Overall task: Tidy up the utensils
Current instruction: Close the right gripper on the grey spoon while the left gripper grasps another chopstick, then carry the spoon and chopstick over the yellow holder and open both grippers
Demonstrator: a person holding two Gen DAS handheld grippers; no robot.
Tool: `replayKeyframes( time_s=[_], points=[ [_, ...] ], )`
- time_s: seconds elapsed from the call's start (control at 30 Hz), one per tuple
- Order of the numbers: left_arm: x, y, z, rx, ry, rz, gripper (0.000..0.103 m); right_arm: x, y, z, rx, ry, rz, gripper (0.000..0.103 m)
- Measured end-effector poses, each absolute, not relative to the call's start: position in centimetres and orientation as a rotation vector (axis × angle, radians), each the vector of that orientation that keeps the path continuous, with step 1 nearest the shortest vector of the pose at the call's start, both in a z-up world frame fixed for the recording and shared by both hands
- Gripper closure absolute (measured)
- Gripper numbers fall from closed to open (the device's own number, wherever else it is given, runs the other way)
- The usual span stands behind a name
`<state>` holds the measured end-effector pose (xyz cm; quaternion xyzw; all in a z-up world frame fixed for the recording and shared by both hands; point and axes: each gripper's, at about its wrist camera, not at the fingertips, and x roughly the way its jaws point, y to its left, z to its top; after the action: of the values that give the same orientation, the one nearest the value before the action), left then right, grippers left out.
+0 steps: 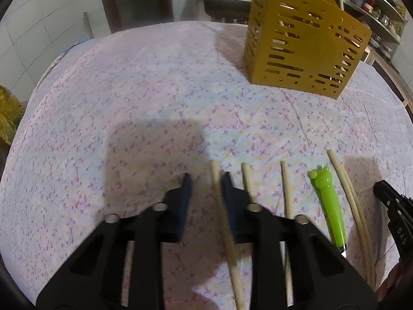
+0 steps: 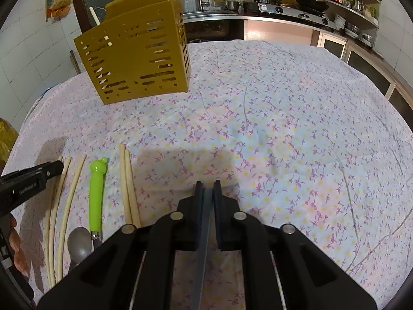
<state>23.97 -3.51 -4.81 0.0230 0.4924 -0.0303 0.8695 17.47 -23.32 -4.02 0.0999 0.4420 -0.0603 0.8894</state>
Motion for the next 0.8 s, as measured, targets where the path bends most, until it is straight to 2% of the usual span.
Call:
replayKeyframes(
  time_s=[0.13,0.4,0.8],
  points=[
    [23.7,-3.3,-4.8,0.034,1.008,-0.069,0.097,17.1,-23.3,-3.5,0.212,0.894,-0.115,0.095],
    [22.9,-2.0,-3.6,-0.039,0.94,-0.072,0.098,16.3,-23.0,-1.6,0.211,0.813,-0.096,0.096],
    [19.1,-0.7,3.2,-0.083,0.661,-0.117,0.098,13.1,-23.0,4.4,0.183,0.518,-0.111,0.096]
  ],
)
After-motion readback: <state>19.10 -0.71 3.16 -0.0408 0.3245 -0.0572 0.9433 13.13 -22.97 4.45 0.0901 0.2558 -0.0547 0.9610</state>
